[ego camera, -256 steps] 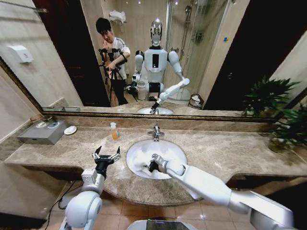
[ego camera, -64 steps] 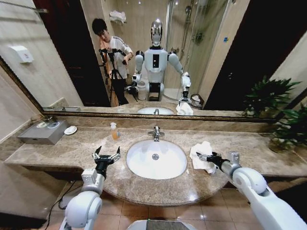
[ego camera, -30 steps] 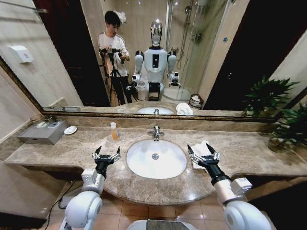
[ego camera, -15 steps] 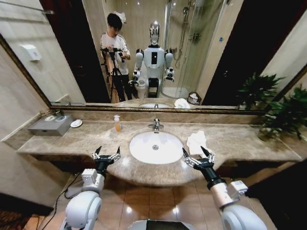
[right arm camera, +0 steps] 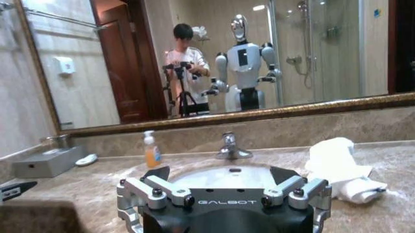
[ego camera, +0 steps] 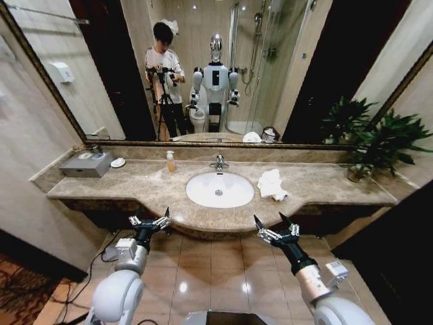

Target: Pick up the towel from the sink counter and wipe the mirror surface.

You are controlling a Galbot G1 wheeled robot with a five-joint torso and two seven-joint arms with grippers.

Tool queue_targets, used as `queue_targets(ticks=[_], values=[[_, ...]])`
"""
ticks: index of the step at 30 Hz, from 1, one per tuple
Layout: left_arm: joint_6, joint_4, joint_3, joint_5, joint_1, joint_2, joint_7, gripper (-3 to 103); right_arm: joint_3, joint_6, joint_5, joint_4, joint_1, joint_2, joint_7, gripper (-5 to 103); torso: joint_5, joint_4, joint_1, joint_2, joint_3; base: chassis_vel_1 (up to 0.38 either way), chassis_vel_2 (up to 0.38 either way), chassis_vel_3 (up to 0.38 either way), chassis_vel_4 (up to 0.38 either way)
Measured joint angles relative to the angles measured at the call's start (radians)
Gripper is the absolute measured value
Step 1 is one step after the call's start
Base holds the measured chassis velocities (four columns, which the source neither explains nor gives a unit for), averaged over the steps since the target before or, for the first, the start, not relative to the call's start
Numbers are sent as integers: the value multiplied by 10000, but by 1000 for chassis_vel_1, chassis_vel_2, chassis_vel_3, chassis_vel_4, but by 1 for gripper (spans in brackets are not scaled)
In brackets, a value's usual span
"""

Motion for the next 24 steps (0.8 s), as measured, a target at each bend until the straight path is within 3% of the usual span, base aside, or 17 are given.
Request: queue_targets(ticks=[14,24], values=[[0,0,0,0,1,0,0,100,-182,-117,167,-268,2,26,-322,100,5,1,-2,0,0,153,-154,-142,139],[1,0,0,0,-1,1,0,100,-201,94,52,-350,200,142,-203,100,2,0,6,-3,2,21,-33,-33,26]])
